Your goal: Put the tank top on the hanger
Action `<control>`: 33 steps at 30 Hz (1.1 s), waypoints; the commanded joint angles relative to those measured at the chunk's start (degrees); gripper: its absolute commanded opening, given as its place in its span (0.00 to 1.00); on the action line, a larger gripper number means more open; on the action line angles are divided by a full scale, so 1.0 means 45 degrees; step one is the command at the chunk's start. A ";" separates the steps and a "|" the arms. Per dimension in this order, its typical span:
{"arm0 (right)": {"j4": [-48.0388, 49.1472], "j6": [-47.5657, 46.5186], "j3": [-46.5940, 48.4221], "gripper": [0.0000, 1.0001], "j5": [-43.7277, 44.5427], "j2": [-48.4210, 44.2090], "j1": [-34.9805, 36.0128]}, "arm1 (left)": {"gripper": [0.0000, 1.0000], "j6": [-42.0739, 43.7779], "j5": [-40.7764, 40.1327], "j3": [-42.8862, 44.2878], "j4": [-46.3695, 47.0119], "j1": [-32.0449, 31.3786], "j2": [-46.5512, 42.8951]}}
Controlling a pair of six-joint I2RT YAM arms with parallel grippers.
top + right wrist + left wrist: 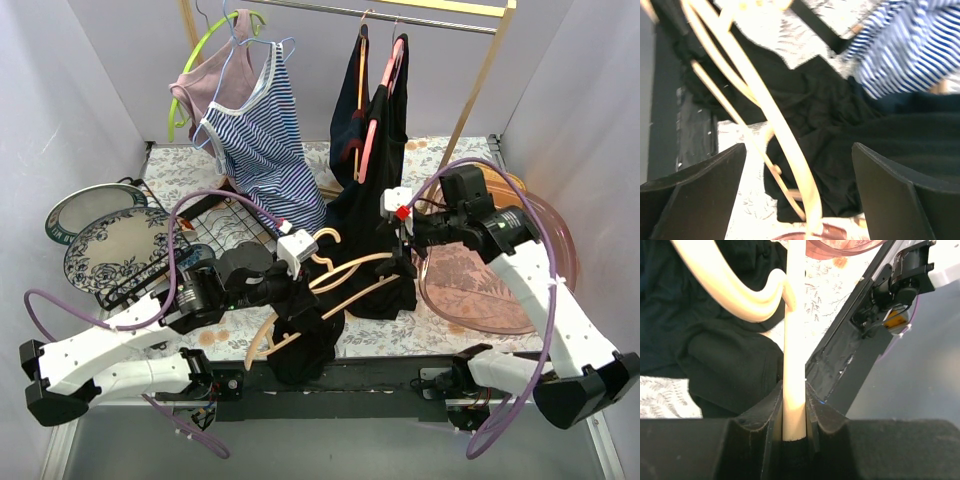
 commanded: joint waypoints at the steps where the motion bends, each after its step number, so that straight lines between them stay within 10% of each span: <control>1: 0.0960 0.0997 0.0081 0.96 0.0727 -0.1397 -0.0142 | 0.00 -0.1427 -0.0151 -0.0668 0.0938 0.0026 -0.0647; 11: -0.2750 -0.7267 -0.3824 0.90 -0.3708 -0.2809 0.0965 | 0.00 -0.1507 0.0103 -0.0183 0.1036 0.0124 -0.0376; 17: 0.0582 -0.5359 -0.5992 0.75 -0.0355 -0.1908 0.5358 | 0.00 -0.1760 0.0162 0.0170 0.1114 0.0143 -0.0140; 33: 0.3437 -0.5553 -0.5583 0.68 0.4550 0.1196 0.9954 | 0.00 -0.2269 0.0181 0.0092 0.1154 0.0241 -0.0394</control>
